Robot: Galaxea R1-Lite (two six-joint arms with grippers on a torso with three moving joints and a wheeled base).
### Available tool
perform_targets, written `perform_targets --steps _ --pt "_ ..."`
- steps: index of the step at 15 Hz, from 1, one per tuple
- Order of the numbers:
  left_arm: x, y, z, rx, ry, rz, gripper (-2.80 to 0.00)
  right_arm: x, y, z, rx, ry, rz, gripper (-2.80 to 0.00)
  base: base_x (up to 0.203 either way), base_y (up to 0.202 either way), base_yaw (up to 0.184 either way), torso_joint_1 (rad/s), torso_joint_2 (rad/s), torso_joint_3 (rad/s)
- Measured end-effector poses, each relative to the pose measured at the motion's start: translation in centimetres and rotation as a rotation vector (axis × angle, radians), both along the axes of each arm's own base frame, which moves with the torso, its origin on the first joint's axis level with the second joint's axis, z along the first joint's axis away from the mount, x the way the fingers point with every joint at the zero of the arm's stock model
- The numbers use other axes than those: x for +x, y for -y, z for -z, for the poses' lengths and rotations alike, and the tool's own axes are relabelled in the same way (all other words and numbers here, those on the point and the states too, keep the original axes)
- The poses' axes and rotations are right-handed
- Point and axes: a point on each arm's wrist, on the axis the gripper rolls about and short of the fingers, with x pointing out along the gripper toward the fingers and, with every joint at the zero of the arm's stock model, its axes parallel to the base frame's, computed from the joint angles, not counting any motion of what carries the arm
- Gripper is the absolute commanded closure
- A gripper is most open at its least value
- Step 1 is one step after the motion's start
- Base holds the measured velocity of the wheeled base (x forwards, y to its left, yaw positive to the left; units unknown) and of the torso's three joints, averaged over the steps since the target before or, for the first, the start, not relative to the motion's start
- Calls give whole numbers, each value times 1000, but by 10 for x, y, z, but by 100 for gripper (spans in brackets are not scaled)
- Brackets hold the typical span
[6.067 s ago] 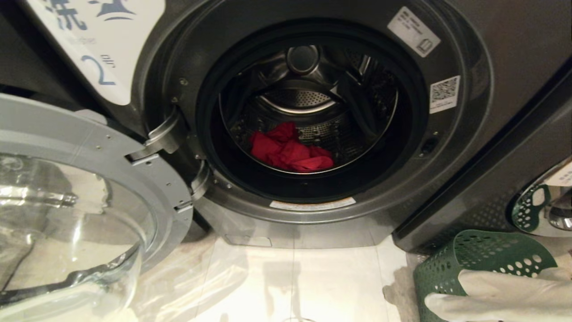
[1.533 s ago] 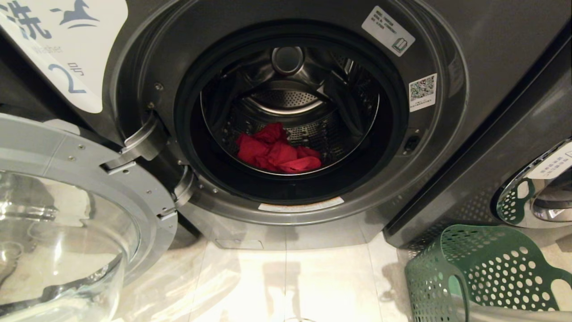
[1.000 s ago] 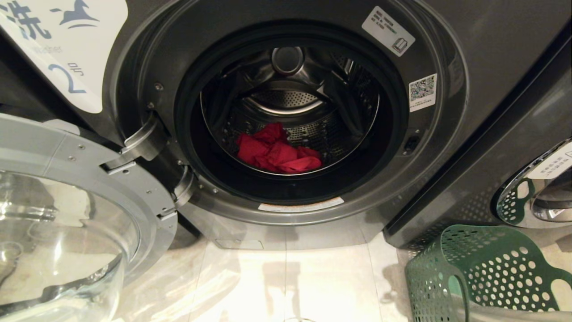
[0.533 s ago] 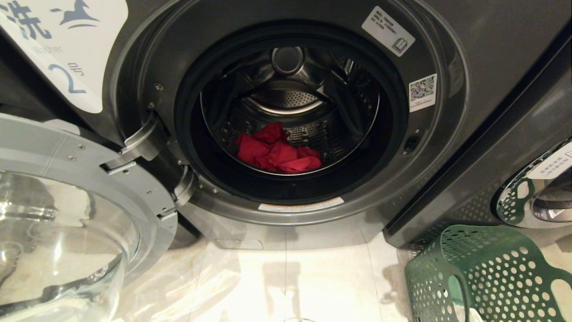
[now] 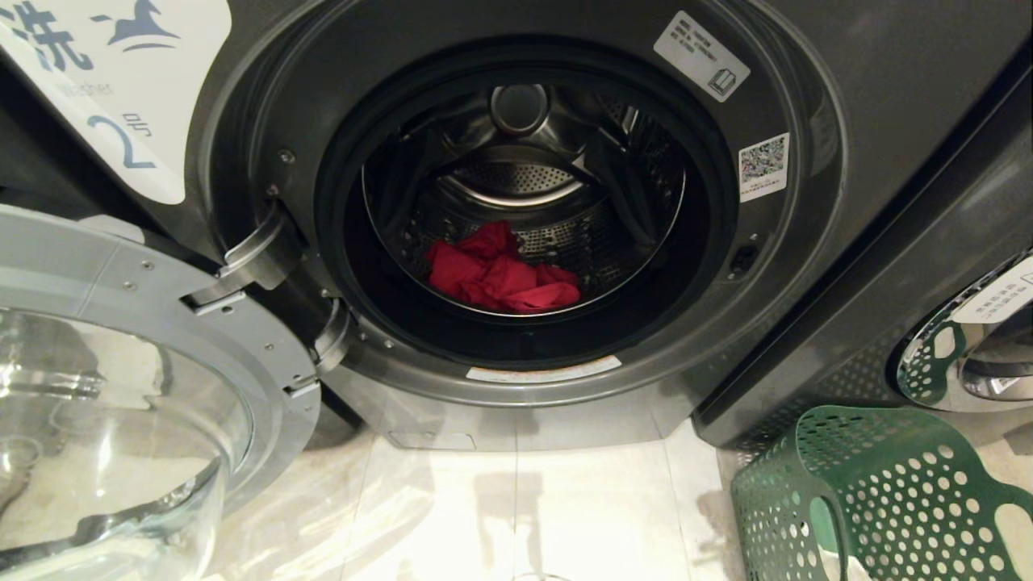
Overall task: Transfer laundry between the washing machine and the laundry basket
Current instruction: Pick a cloth and place it into the basket
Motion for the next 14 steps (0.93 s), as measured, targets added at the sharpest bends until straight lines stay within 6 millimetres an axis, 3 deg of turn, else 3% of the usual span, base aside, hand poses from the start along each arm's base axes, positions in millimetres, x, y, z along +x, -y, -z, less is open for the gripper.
perform_targets --steps 4,7,10,14 --pt "0 0 0 0 0 -1 0 -41 4 -6 -70 82 -441 -280 0 0 0 0 0 0" --pt "0 0 0 0 0 0 0 -56 3 -10 -68 189 -831 -280 0 0 0 0 0 0" --pt "0 0 0 0 0 0 0 -50 -3 -14 2 268 -1115 -280 0 0 0 0 0 0" --pt "0 0 0 0 0 0 0 -16 -22 -19 75 278 -1334 -280 0 0 0 0 0 0"
